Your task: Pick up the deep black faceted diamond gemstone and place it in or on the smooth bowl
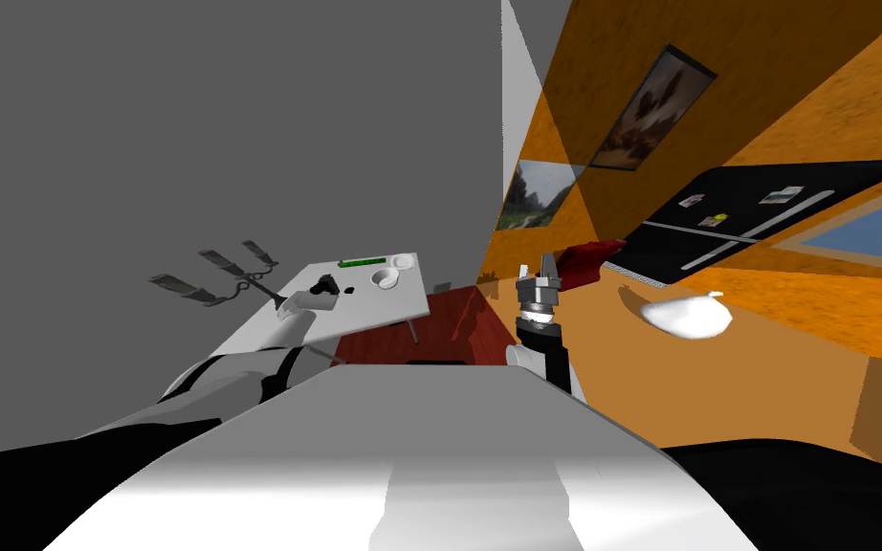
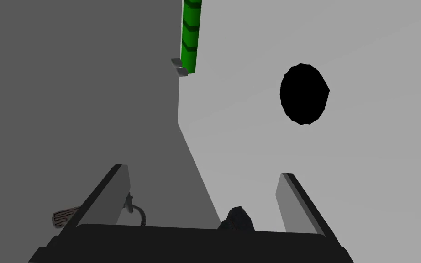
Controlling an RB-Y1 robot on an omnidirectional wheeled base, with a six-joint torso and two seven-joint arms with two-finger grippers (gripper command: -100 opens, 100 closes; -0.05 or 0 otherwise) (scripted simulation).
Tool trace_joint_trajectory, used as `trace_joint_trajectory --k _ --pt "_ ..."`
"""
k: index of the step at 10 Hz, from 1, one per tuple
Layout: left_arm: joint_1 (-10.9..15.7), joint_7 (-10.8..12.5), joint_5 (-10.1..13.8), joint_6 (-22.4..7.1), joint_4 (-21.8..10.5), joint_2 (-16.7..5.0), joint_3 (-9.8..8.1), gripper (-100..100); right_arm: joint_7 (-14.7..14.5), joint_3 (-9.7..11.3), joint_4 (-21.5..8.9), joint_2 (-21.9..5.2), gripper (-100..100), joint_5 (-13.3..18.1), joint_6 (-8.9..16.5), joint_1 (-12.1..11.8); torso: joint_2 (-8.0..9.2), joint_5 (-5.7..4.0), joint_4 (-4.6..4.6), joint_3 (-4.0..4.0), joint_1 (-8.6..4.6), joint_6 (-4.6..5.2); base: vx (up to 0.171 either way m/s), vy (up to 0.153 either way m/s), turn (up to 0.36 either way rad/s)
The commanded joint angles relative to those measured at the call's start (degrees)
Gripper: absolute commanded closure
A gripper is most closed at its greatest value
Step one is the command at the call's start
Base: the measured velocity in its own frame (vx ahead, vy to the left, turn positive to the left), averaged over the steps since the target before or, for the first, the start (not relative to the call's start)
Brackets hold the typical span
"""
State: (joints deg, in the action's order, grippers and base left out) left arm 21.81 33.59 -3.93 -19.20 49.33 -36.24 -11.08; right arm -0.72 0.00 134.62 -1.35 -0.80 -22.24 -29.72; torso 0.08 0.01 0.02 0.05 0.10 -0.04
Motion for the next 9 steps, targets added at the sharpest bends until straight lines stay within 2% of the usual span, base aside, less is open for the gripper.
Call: trace_joint_trajectory --k 1,2,4,5,8,9 --pt "1.03 0.35 -0.24 -0.92 -2.20 -0.18 -0.03 -100 0.00 0.00 0.00 0.00 0 0.00 0.00 0.00 0.00 0.00 0.00 0.00 0.00 0.00 -0.007 0.016 -0.094" --pt "2.11 0.92 -0.41 -2.59 -3.81 -0.55 -0.07 -100 0.00 0.00 0.00 0.00 0 0.00 0.00 0.00 -0.01 0.00 0.00 0.00 0.00 -0.02 -0.004 0.019 -0.159" --pt "2.11 0.92 -0.41 -2.59 -4.86 -0.55 -0.07 -100 0.00 0.00 0.00 0.00 0 0.00 0.00 -0.01 -0.02 0.01 0.00 -0.01 0.02 -0.03 -0.004 0.017 -0.041" --pt "3.12 1.44 -0.57 -4.21 -7.06 -0.88 -0.08 -100 0.00 0.00 0.00 0.00 0 0.00 0.00 -0.01 -0.02 0.00 0.00 -0.01 -0.01 -0.04 -0.006 0.014 -0.129" --pt "4.06 1.94 -0.73 -5.76 -9.80 -1.18 -0.08 -100 0.00 0.00 0.00 0.00 0 0.00 0.00 0.00 -0.02 0.00 0.00 -0.01 0.03 0.01 -0.005 0.025 -0.123" --pt "4.94 2.39 -0.88 -7.24 -11.86 -1.45 -0.06 -100 0.00 -0.01 0.00 0.00 0 0.00 0.00 -0.01 -0.03 0.01 -0.01 -0.02 0.04 -0.05 -0.006 0.024 -0.130"
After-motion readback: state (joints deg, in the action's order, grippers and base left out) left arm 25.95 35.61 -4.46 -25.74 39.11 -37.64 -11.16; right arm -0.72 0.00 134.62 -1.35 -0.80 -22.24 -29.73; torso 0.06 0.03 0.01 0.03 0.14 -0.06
